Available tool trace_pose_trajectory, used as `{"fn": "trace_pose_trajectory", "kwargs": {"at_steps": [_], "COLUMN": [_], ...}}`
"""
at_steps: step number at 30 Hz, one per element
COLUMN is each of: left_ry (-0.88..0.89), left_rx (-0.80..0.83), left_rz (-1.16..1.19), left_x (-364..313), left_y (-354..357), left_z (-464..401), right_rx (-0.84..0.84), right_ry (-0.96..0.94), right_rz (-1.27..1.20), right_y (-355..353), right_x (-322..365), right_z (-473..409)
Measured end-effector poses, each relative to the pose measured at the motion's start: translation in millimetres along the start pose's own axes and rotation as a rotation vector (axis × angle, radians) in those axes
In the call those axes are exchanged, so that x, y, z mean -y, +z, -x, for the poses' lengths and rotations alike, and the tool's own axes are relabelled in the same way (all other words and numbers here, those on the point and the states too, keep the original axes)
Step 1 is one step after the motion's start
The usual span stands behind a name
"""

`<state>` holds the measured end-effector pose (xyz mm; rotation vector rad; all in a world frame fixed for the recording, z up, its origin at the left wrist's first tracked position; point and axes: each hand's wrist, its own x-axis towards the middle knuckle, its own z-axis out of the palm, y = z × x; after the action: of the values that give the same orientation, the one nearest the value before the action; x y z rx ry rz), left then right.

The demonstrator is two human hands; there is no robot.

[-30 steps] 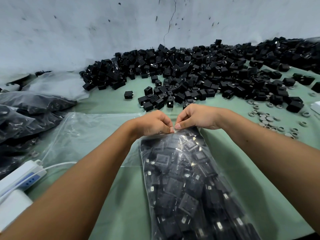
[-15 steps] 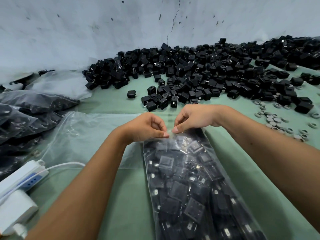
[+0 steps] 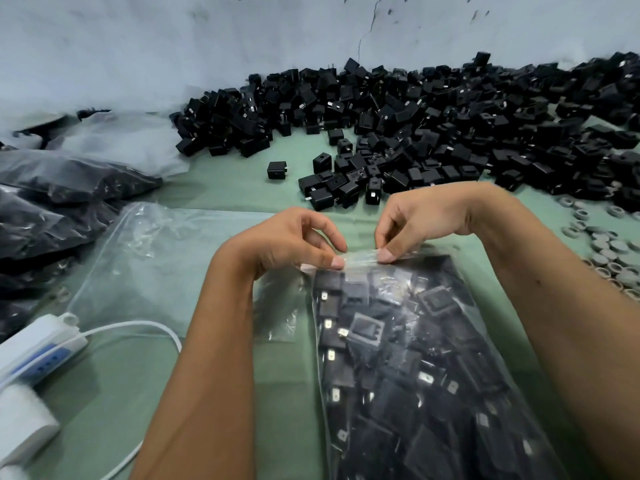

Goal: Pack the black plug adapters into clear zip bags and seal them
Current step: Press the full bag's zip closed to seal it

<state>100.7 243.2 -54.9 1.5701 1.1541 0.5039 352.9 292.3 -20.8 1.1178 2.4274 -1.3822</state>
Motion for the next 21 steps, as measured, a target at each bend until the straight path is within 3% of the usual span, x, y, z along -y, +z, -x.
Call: {"fn": "trace_pose_trajectory", "kwargs": {"at_steps": [7, 21], "left_ry": [0.057, -0.011], "left_rx": [-0.055, -0.197], "left_rz": [0.112, 0.156], "left_x": [2, 12], "left_y": [7, -13], "left_z": [-3, 14], "right_rx": [-0.008, 0.018], "right_ry": [-0.095, -0.133], "right_rz": [0.112, 0.001], "right_y": [4, 1], "right_x": [19, 4], "right_z": [-27, -29]}}
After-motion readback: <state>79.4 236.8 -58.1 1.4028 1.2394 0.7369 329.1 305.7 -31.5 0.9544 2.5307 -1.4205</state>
